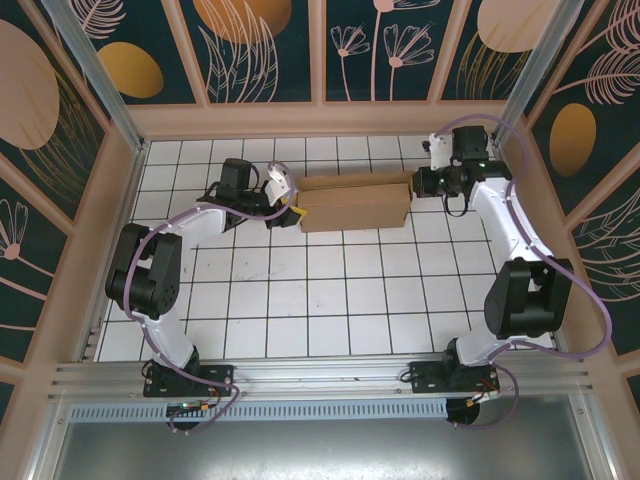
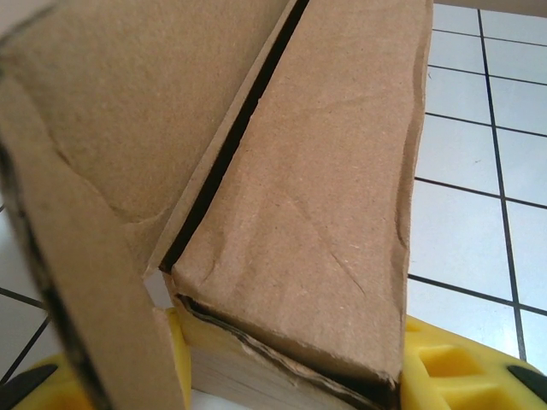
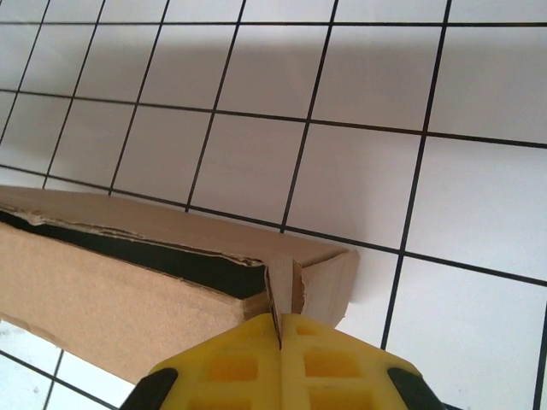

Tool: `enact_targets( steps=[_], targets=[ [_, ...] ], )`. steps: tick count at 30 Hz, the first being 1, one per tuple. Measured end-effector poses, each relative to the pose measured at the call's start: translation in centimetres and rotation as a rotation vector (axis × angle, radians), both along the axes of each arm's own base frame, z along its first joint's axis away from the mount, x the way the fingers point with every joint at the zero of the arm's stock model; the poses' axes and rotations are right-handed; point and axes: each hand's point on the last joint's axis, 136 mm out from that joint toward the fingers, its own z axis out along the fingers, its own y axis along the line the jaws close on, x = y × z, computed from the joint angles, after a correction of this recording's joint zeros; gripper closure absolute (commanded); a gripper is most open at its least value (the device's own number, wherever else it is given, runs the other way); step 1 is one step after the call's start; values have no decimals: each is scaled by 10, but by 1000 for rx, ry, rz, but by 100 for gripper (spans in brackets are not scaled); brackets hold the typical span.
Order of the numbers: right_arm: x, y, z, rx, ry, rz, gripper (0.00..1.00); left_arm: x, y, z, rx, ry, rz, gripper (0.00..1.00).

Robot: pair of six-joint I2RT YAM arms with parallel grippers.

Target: Fold the paper box

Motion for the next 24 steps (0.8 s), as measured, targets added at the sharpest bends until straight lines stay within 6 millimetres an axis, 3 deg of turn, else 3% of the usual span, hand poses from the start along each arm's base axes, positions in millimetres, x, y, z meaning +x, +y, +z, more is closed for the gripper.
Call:
enact_targets(
  steps=[14,18,24],
  targets=[
    [10,4,-3,80,105,-190,100,1,-2,0,11,-10,8,54],
    [8,3,-12,85,126,-222,100,3,-3,1,13,-14,10,54],
    [7,5,-15,85,64,-223,100,7,-3,2,16,11,21,55]
  ],
)
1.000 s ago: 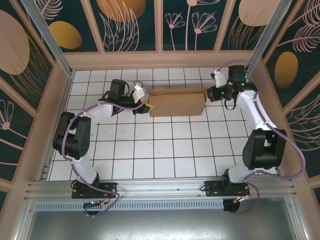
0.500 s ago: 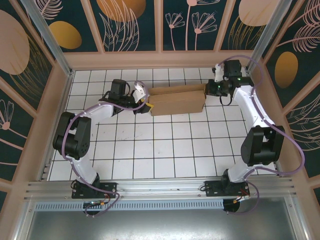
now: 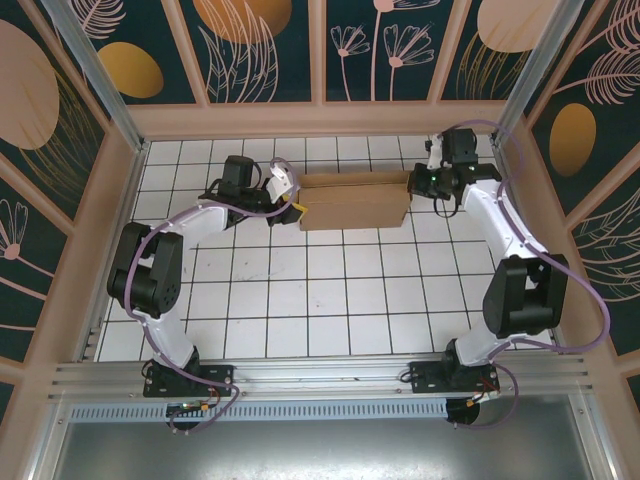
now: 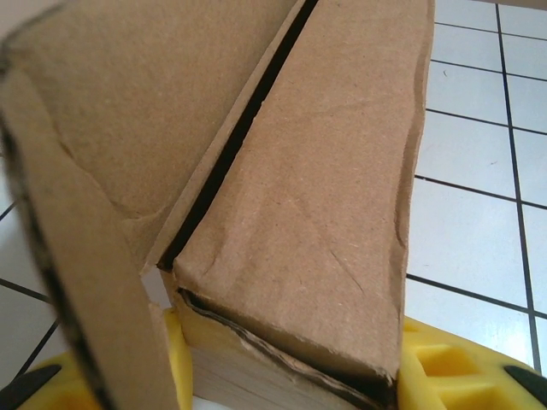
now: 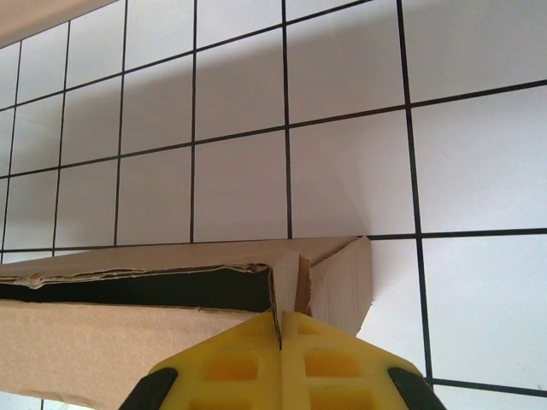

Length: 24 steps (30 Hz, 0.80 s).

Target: Fold the paper box

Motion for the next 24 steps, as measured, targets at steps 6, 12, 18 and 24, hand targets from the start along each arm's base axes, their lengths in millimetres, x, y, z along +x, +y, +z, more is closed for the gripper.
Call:
enact_targets(
  steps=[6,12,18,24],
  targets=[
    [4,-1,-2,-21,-65,12,100,3,-1,0,-12,19,3,54],
    [2,0,-4,-75,-130,62,100,6,-1,0,-21,45,14,50],
    [4,1,-4,-111,-166,92,100,9,-2,-1,-30,77,33,44],
    [5,3,-4,-126,-176,97,100,9,-1,-2,-33,103,49,29]
  ],
)
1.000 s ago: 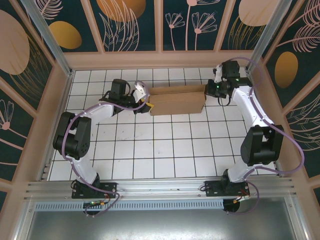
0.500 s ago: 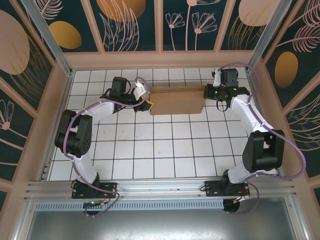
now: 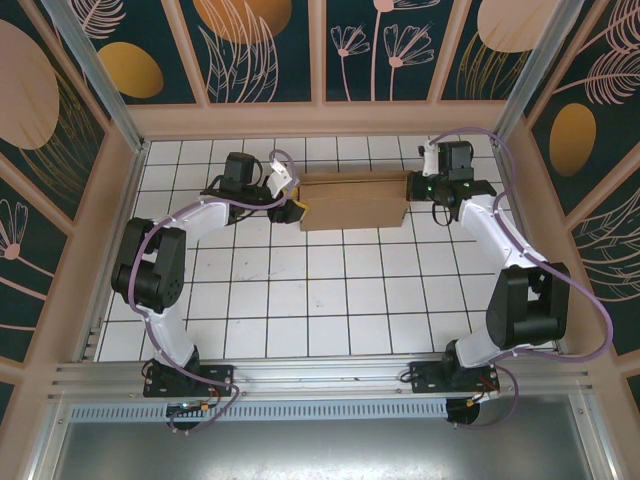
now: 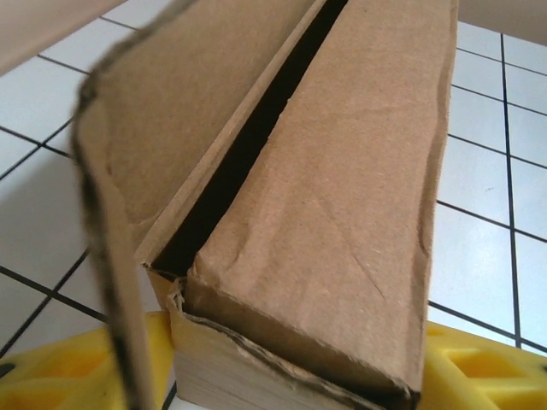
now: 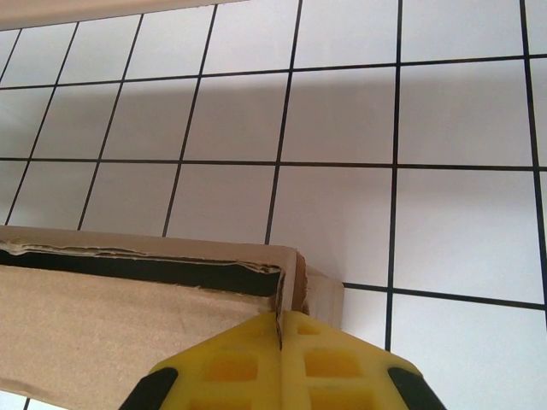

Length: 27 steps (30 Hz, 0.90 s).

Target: Fold the paper box

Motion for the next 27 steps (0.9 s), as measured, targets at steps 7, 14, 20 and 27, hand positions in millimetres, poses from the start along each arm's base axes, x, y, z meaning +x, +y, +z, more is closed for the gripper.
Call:
enact_targets(
  steps=[7,14,20,27],
  targets=[
    [-2,9,0,-4,-1,19,100,-8,4,-18,5,45,36,1],
    [-4,15,-1,-4,1,33,100,-10,11,-14,-12,47,124,1],
    [-2,16,-1,-6,2,33,100,-1,18,6,-59,-6,223,1],
    [3,17,-1,-5,5,27,100,-13,30,28,-117,-45,299,1]
  ],
)
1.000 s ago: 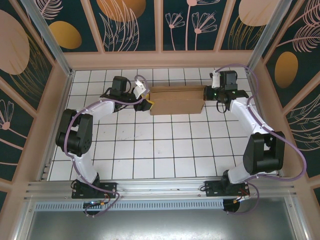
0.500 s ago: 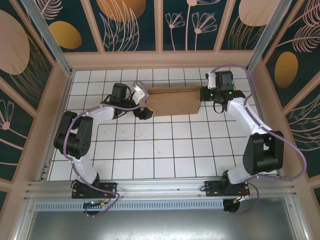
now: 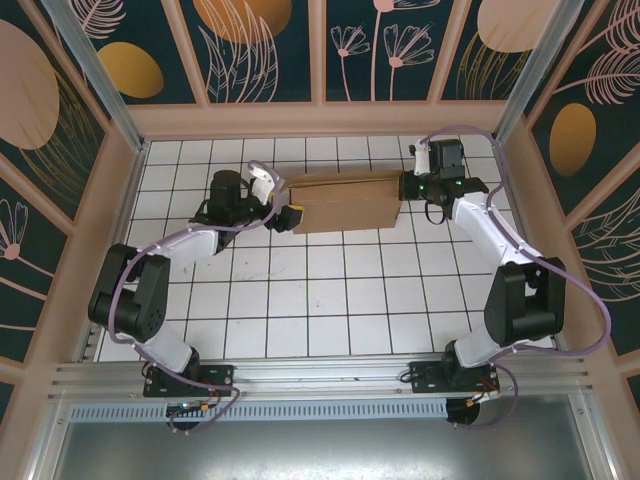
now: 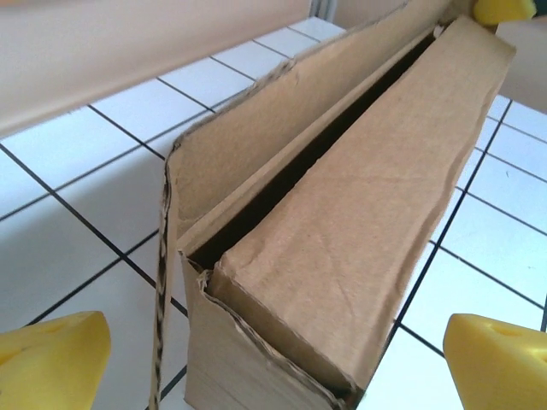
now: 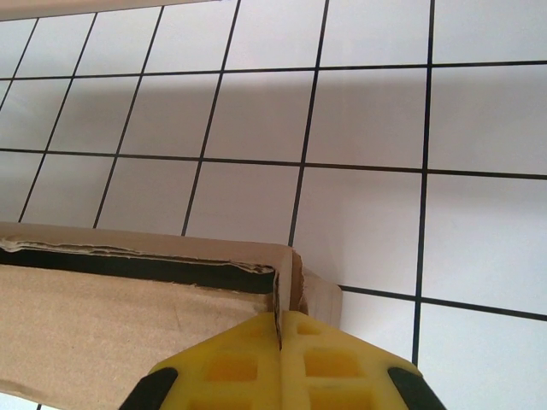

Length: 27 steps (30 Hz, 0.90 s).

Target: Fold the paper box

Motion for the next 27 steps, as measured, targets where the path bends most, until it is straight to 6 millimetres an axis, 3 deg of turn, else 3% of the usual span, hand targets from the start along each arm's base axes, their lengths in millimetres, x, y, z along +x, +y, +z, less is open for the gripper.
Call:
enact_targets(
  steps=[4,11,16,19,22,27],
  targets=[
    [2,0,0,-9,5,-3,100,-6,12,13,-30,-9,83,1],
    [3,7,0,-21,6,4,100,2,36,43,-94,31,297,1],
    [6,11,0,-26,10,9,100,9,33,67,-59,70,354,1],
    [8,11,0,-31,11,6,100,10,28,82,-45,93,381,9],
    [7,11,0,-31,13,6,100,11,24,89,-23,144,400,24],
    [7,11,0,-31,13,6,100,16,26,75,58,240,437,38]
  ],
)
